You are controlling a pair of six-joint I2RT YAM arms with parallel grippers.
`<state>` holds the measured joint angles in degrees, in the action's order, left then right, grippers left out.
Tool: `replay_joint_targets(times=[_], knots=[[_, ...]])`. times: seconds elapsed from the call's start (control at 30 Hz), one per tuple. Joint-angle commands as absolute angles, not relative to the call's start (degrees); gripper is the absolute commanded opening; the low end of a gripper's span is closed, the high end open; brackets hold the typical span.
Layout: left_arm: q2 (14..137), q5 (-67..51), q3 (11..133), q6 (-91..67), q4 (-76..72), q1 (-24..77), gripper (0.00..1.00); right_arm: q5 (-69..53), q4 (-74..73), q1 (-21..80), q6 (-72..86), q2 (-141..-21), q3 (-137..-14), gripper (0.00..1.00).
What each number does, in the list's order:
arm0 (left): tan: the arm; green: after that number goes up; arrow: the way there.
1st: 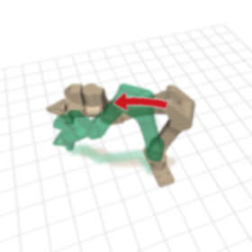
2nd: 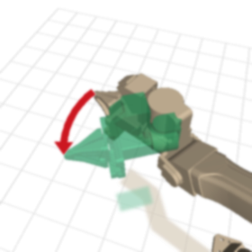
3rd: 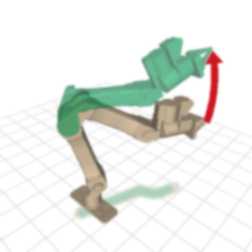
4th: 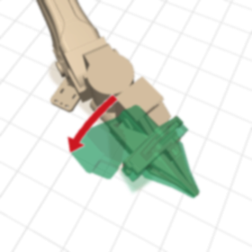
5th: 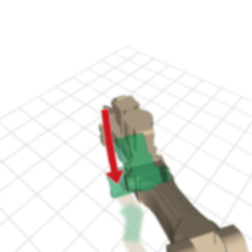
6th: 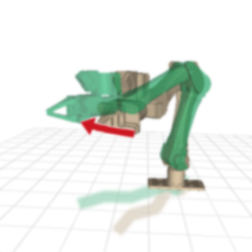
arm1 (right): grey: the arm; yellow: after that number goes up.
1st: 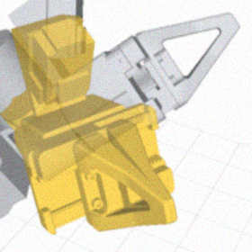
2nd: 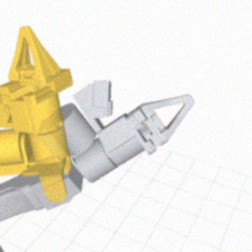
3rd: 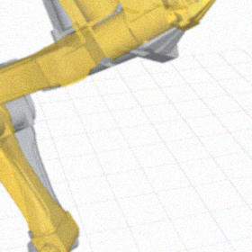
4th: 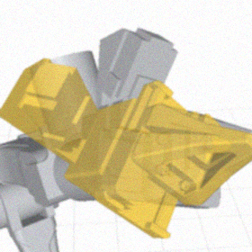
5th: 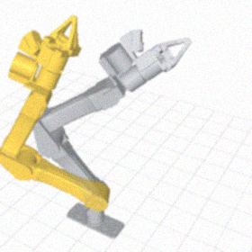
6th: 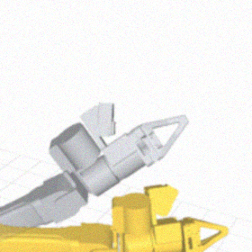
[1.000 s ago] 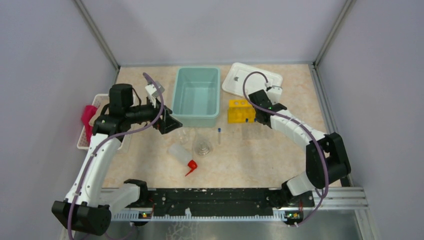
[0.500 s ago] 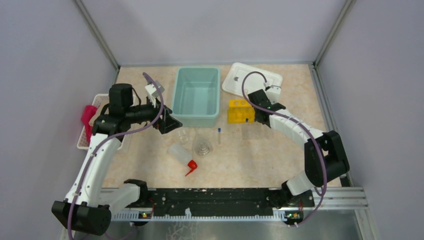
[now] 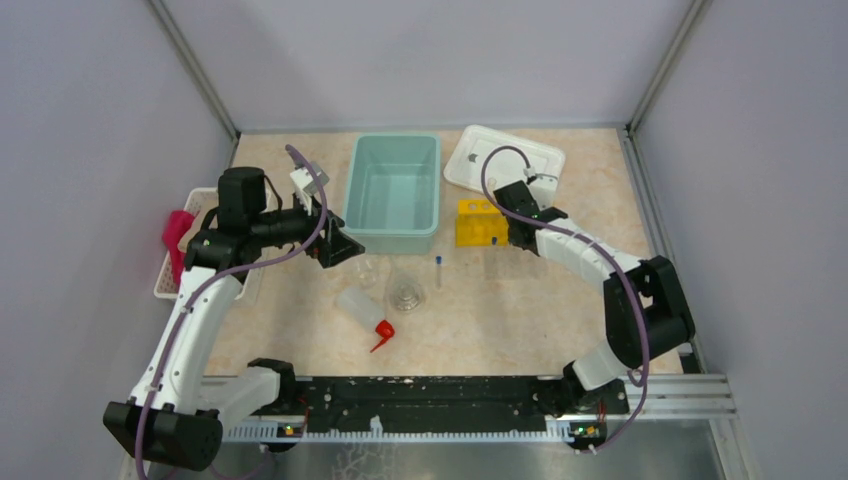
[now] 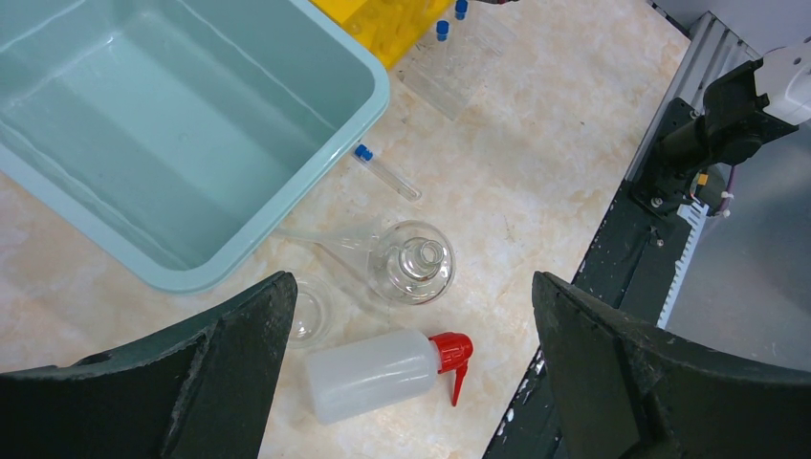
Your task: Organize the chemistry lab equipment
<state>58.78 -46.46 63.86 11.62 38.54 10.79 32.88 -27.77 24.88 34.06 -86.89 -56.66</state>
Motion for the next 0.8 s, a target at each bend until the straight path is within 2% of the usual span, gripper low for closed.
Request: replay_joint_targets(times=[0.0,0.2,0.3,0.4,0.77], knots=[[58.88,-46.58,65.34,11.69,37.16,10.81,0.99,32.94,-26.66,25.00,34.01,-86.63,-55.78,0.00],[58.72,-46.36,65.47,11.69,37.16,10.81,0.99,32.28,-26.07,25.21,34.05,-86.58,-55.06,0.00],[58.80,-46.37,65.43,11.70,37.24,10.81,0.99,31.69,-25.92,25.32,33.97,-86.02,-55.03,0.22],[58.78,-46.23,65.63,11.63,37.30,10.81,0.99,31.40,-26.17,25.39,34.06,-84.42,-55.19,0.31],[58.80,-46.29,66.09,11.45,37.50,10.81,0.99,29.86,-31.41,29.16,35.24,-74.58,-61.28,0.35]])
